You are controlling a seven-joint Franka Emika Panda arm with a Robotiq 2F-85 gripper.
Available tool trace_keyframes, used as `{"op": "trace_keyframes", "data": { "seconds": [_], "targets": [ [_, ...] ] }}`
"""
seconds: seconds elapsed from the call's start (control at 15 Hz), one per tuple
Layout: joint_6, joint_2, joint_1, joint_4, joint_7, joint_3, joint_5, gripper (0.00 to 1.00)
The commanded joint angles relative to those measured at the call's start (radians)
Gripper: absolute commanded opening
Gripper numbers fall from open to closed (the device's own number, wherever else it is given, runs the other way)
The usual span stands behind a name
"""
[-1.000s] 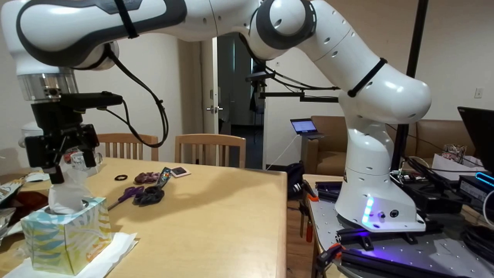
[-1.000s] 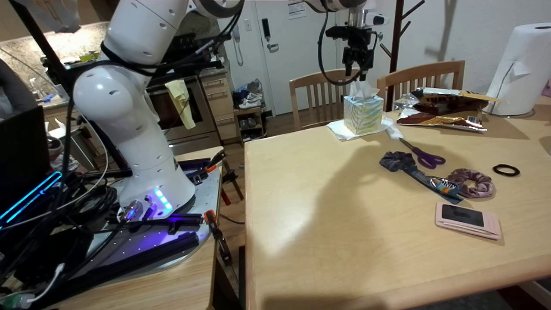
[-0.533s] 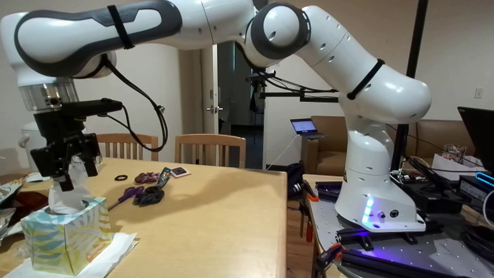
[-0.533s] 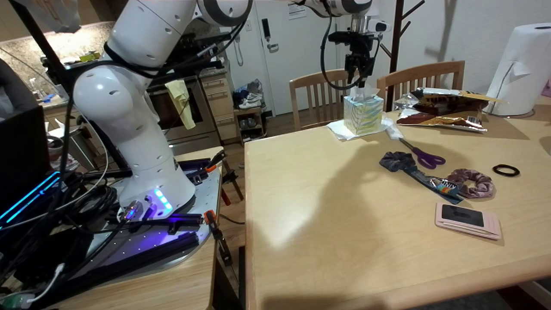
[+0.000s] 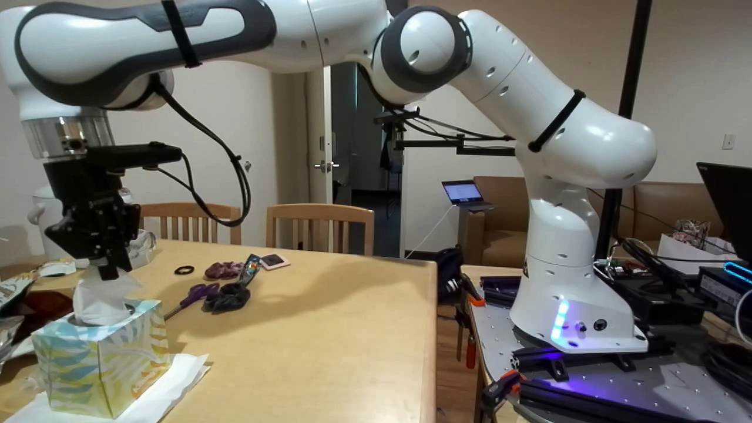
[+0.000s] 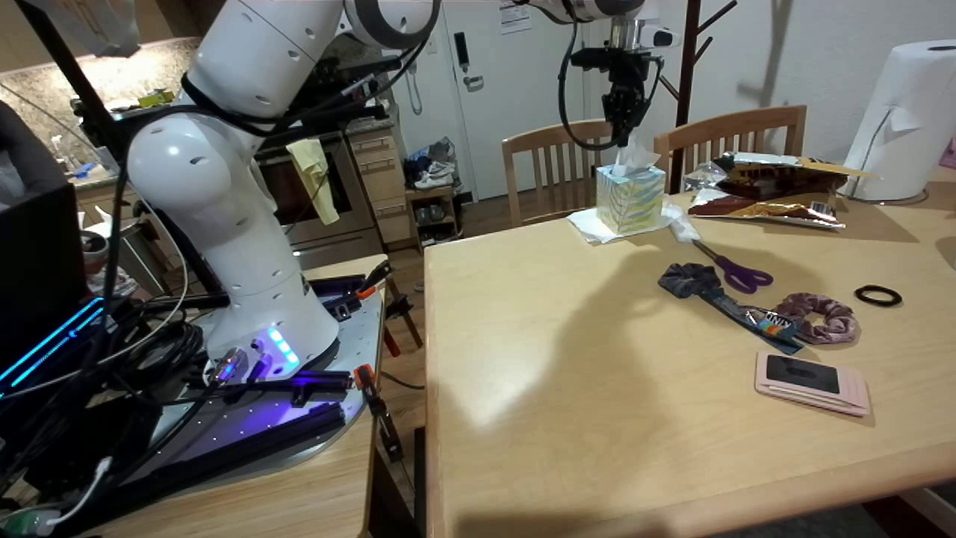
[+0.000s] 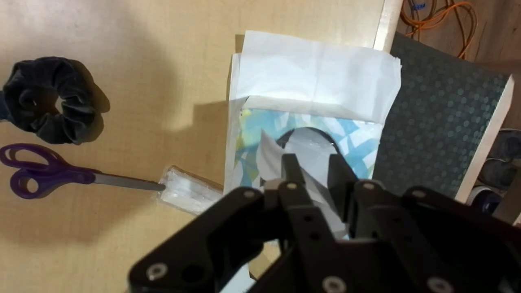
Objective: Take a tissue out of the box and use it to wipe the table
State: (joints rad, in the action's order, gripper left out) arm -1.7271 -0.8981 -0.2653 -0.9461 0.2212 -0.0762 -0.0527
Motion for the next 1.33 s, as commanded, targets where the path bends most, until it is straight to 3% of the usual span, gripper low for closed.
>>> {"op": "trace_keyframes", "data": {
  "seconds": [0.0, 0.87, 1.27],
  "targets": [
    [0.030, -0.018, 0.002, 0.048, -0.022, -0.007, 0.004, 0.01],
    [-0.016, 0.055, 0.012, -0.018, 0.000, 0.004, -0.001, 0.00],
    [-0.036, 0.177, -0.004, -0.078, 0.012, 0.024, -0.019, 0.00]
  ]
}}
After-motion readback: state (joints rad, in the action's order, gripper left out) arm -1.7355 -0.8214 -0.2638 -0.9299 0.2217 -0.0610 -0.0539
